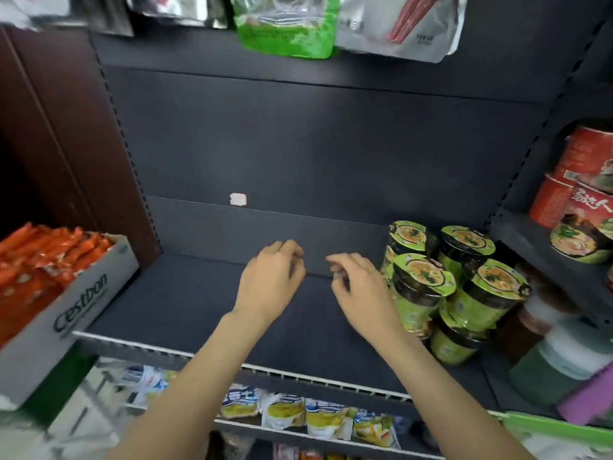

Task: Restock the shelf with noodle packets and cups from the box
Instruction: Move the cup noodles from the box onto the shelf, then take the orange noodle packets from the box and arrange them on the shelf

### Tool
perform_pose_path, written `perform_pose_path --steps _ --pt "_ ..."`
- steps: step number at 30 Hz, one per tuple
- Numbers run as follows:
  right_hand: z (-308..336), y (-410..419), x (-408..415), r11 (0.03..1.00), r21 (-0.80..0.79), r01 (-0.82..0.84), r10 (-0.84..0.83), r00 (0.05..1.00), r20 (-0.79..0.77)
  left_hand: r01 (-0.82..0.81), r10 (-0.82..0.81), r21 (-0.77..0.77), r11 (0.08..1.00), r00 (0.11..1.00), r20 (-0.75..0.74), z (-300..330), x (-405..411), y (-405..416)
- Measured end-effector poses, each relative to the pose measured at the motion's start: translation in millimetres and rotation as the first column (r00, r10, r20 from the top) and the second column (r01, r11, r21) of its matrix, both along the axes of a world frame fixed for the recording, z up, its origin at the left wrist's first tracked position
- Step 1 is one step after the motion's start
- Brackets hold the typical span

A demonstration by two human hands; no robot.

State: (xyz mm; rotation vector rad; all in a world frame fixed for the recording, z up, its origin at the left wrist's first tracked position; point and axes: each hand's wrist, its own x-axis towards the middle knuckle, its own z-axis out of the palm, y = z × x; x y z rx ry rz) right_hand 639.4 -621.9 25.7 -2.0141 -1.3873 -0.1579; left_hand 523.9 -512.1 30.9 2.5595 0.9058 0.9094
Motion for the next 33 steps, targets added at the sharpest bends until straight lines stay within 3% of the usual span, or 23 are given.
perform_pose_path --steps 7,17,26,33 --pt "-14.8 103.4 -129.8 0.977 -0.165 -0.136 0.133 0.991 -0.029 -0.149 0.146 -0.042 0.988 0.986 -0.078 -22.7 -153.6 96.2" --pt "-30.4 241.7 -307.1 0.952 -0.203 -0.228 0.195 0.966 -0.171 -0.256 0.23 -0.175 0.951 0.961 -0.154 -39.2 -343.1 234.3" --pt "-59.1 363.4 -380.1 0.91 -0.251 -0.329 0.262 0.927 -0.268 -0.372 0.332 -0.271 0.888 0.926 -0.182 -70.1 -431.2 356.3" --pt "-86.8 443.7 -403.3 0.884 -0.306 -0.355 0.246 0.907 -0.341 -0.351 0.272 -0.261 0.899 0.916 -0.295 -94.2 -460.9 431.9"
